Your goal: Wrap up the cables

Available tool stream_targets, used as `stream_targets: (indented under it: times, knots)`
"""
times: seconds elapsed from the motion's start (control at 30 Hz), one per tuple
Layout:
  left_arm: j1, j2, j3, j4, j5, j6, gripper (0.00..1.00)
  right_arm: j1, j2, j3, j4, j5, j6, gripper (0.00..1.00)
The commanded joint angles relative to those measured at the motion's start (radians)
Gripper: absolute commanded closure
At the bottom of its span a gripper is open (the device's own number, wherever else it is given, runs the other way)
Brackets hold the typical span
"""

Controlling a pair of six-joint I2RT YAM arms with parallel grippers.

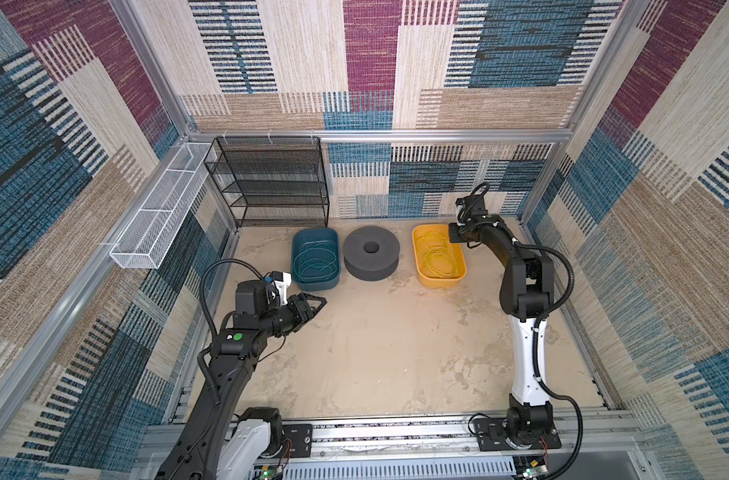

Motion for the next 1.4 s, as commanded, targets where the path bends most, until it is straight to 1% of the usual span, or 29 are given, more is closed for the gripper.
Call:
stream_targets:
  times: [0.0,0.07,0.1,0.13,0.17,0.23,0.3,0.37,0.5,0.6,0.7,0.83,0.87,0.9,0.97,1.0,1.03,1.1,1.23,1.3,1.37]
  knots:
    - [-0.003,0.004,0.014,-0.010,-0.010,0.028,0.44,-0.002,0.029,0.064,-0.024,0.005,0.012,0.85]
    - [-0.004,0.006,0.015,-0.010,-0.016,0.029,0.44,-0.003,0.023,0.062,-0.009,-0.025,0.025,0.85]
    - [-0.006,0.008,0.018,-0.011,-0.016,0.028,0.44,-0.003,0.021,0.064,0.002,-0.033,0.033,0.83]
    - [-0.006,0.010,0.020,-0.009,-0.017,0.028,0.44,-0.003,0.019,0.067,0.008,-0.044,0.042,0.77]
    - [-0.007,0.012,0.024,-0.009,-0.017,0.027,0.44,-0.002,0.022,0.081,0.000,-0.056,0.050,0.69]
    - [-0.010,0.012,0.030,-0.014,-0.016,0.031,0.44,-0.003,0.010,0.090,-0.012,-0.078,0.061,0.68]
    - [-0.011,0.009,0.040,-0.025,-0.018,0.037,0.43,-0.004,-0.023,0.064,0.006,-0.079,0.078,0.67]
    - [-0.012,-0.001,0.043,-0.037,-0.018,0.042,0.43,-0.006,-0.068,0.031,0.028,-0.076,0.102,0.63]
    - [-0.012,-0.021,0.041,-0.057,-0.030,0.050,0.43,-0.005,-0.183,-0.063,0.080,-0.104,0.163,0.63]
    - [-0.012,-0.040,0.035,-0.065,-0.038,0.047,0.43,-0.005,-0.300,-0.197,0.169,-0.154,0.225,0.60]
    - [-0.012,-0.063,0.025,-0.073,-0.048,0.043,0.43,-0.005,-0.439,-0.386,0.302,-0.216,0.308,0.60]
    - [-0.013,-0.102,-0.003,-0.079,-0.071,0.029,0.43,-0.002,-0.657,-0.740,0.572,-0.333,0.452,0.52]
    - [-0.012,-0.109,-0.013,-0.079,-0.072,0.024,0.43,-0.002,-0.699,-0.816,0.640,-0.357,0.492,0.52]
    - [-0.012,-0.119,-0.024,-0.079,-0.108,0.017,0.43,0.000,-0.743,-0.900,0.718,-0.394,0.535,0.50]
    - [-0.012,-0.138,-0.043,-0.078,-0.122,0.008,0.43,0.002,-0.803,-1.055,0.872,-0.496,0.646,0.46]
    - [-0.012,-0.146,-0.054,-0.075,-0.124,0.006,0.43,0.000,-0.827,-1.120,0.951,-0.552,0.698,0.46]
    - [-0.013,-0.152,-0.060,-0.074,-0.123,0.005,0.42,0.009,-0.853,-1.174,1.007,-0.574,0.736,0.46]
    - [-0.012,-0.163,-0.072,-0.076,-0.121,0.006,0.43,0.035,-0.902,-1.244,1.052,-0.567,0.758,0.46]
    - [-0.012,-0.185,-0.113,-0.063,-0.134,-0.021,0.42,0.065,-0.981,-1.305,1.017,-0.540,0.761,0.46]
    - [-0.012,-0.203,-0.143,-0.043,-0.135,-0.042,0.42,0.079,-1.000,-1.337,1.036,-0.554,0.778,0.46]
    - [-0.012,-0.219,-0.174,-0.016,-0.139,-0.063,0.42,0.100,-1.002,-1.339,1.012,-0.548,0.780,0.47]
